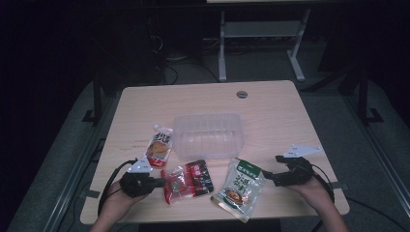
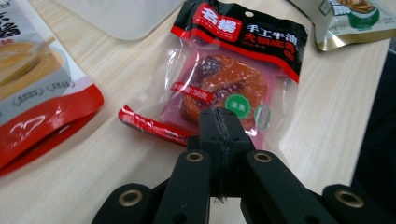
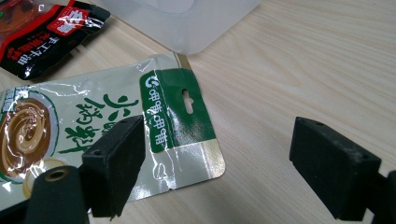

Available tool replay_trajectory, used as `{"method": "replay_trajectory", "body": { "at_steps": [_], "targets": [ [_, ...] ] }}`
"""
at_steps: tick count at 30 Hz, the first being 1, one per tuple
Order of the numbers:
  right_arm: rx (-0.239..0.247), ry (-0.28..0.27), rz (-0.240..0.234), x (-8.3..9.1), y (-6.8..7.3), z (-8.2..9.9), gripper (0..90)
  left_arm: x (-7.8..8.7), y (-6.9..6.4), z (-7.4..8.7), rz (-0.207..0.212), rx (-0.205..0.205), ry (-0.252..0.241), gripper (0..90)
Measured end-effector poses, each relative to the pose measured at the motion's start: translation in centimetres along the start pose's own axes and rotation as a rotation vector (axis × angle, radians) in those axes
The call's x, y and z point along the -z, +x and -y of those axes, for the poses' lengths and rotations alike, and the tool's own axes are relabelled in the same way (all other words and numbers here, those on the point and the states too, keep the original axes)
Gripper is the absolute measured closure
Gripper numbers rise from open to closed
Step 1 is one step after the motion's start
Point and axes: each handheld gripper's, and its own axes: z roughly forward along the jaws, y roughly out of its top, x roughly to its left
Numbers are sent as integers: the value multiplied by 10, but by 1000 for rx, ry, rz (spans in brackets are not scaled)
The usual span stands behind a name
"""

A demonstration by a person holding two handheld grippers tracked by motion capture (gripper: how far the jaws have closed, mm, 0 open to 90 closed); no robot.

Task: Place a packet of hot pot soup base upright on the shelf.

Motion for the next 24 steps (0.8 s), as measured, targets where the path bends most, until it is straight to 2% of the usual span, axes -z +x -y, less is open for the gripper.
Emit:
{"method": "replay_trajectory", "body": {
  "at_steps": [4, 15, 21, 24],
  "targets": [
    [-1, 5, 1, 0, -1, 1, 179, -10, 4, 1, 2, 2, 50, 895],
    [7, 7, 4, 0, 0, 0, 179, -12, 6, 6, -6, 19, 75, 896],
    [11, 2, -1, 0, -1, 0, 179, -14, 10, 8, 3, 34, 91, 896],
    [-2, -2, -12, 0, 1, 0, 181, -16, 10, 9, -4, 38, 111, 896]
  ]
}}
